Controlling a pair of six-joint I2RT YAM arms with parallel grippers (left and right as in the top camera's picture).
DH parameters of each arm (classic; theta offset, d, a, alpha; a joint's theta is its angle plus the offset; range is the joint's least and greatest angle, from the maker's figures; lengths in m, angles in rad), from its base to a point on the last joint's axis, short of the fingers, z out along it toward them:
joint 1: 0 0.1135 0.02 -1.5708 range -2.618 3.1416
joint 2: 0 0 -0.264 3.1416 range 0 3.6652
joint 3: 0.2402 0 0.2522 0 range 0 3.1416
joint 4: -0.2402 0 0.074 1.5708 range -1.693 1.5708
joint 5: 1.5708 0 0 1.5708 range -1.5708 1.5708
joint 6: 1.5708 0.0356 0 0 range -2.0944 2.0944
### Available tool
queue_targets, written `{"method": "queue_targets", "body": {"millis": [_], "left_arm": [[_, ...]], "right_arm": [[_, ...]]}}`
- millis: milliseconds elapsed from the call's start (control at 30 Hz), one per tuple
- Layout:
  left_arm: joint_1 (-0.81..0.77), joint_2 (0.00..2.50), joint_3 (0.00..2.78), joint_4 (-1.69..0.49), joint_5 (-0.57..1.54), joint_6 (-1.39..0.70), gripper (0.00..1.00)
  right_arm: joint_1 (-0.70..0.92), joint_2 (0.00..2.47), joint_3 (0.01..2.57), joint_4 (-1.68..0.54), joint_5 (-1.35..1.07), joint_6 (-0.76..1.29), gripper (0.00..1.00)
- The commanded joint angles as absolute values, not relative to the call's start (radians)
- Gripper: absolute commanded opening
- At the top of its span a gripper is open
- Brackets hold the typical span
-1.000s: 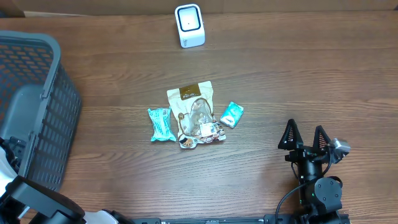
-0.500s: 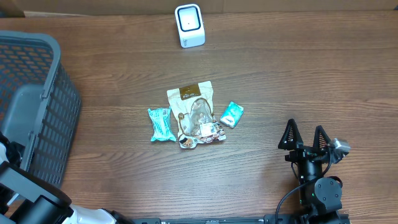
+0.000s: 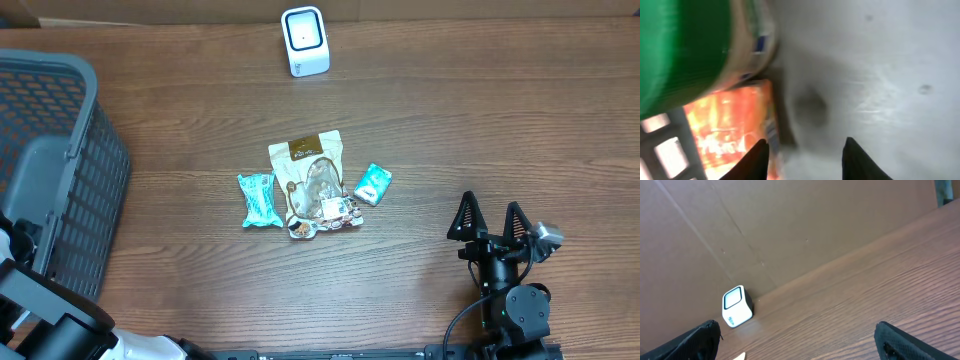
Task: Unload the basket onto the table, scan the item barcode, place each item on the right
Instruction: 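Reach the left gripper into the basket and grasp the orange packet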
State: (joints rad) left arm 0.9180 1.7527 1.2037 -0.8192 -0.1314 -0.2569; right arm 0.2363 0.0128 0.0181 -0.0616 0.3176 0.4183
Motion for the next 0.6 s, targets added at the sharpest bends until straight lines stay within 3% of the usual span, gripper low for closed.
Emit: {"method": "queue_targets", "body": {"millis": [0,67,167,567], "left_arm": [[0.914,1.761,1.207,-0.822,-0.059,-0.252,0.56],[0.915,1.761,1.211,-0.827,-0.065,-0.229,0.63],[0.916,1.761,1.211,-0.841,-0.097,-0.228,0.64],[0.916,1.761,1.256,-0.965,-0.266,-0.354,0.6]], "right_arm": [[0.235,0.003,0.008,-0.056,0.313,0.414,1.0],[0.235,0.003,0.008,-0.055,0.313,0.414,1.0],[0.235,0.003,0.008,-0.055,0.313,0.414,1.0],[0.235,0.003,0.008,-0.055,0.313,0.414,1.0]]}}
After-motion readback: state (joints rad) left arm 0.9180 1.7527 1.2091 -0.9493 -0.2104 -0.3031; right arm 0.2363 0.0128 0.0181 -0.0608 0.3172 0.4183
